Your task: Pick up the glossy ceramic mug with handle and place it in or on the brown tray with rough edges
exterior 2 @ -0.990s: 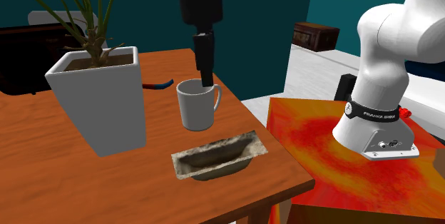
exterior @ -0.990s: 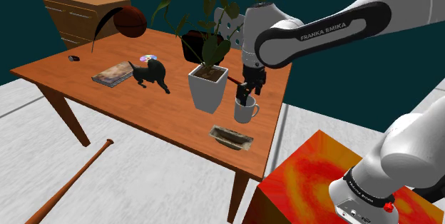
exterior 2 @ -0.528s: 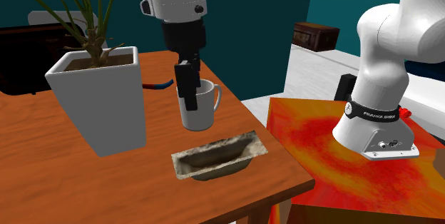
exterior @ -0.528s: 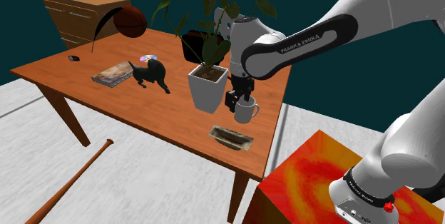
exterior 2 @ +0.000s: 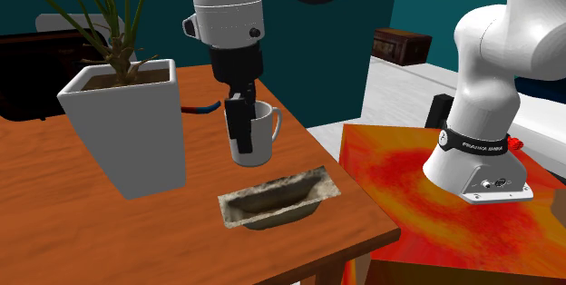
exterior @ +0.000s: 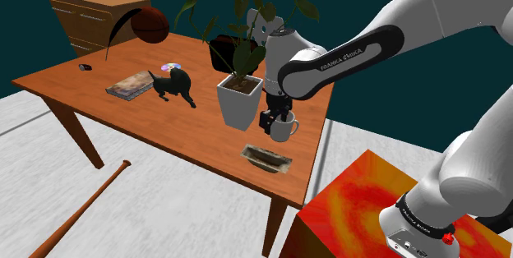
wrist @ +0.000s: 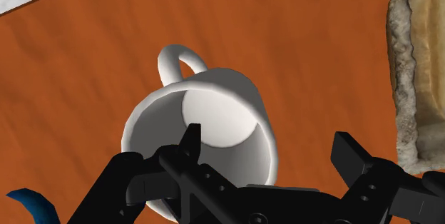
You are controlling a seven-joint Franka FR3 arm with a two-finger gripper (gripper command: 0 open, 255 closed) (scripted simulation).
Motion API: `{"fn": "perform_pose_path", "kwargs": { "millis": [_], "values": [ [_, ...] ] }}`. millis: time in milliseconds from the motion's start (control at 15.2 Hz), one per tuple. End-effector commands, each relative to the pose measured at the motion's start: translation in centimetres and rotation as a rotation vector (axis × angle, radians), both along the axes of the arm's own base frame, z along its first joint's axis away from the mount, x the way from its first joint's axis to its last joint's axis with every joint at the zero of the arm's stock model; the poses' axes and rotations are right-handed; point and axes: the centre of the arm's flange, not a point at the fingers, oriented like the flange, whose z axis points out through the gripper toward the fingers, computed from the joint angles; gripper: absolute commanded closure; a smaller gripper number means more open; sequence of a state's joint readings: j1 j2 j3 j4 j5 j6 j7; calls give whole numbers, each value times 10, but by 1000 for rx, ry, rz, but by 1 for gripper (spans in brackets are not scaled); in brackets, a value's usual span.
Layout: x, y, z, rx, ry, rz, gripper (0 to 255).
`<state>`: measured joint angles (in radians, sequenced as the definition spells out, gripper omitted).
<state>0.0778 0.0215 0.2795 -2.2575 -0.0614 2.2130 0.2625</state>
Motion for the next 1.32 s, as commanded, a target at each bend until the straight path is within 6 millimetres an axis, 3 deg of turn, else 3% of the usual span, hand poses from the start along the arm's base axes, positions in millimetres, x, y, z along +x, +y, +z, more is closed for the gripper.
{"fn": "perform_pose_path", "kwargs": {
  "millis": [0,132,198,792,1254],
  "values": [
    [0,0,0,0,0,0,0],
    [0,0,0,0,0,0,0],
    [0,0,0,0,0,0,255],
    [0,0,0,0,0,0,255],
    [0,0,37,0,0,0,255]
  ]
}}
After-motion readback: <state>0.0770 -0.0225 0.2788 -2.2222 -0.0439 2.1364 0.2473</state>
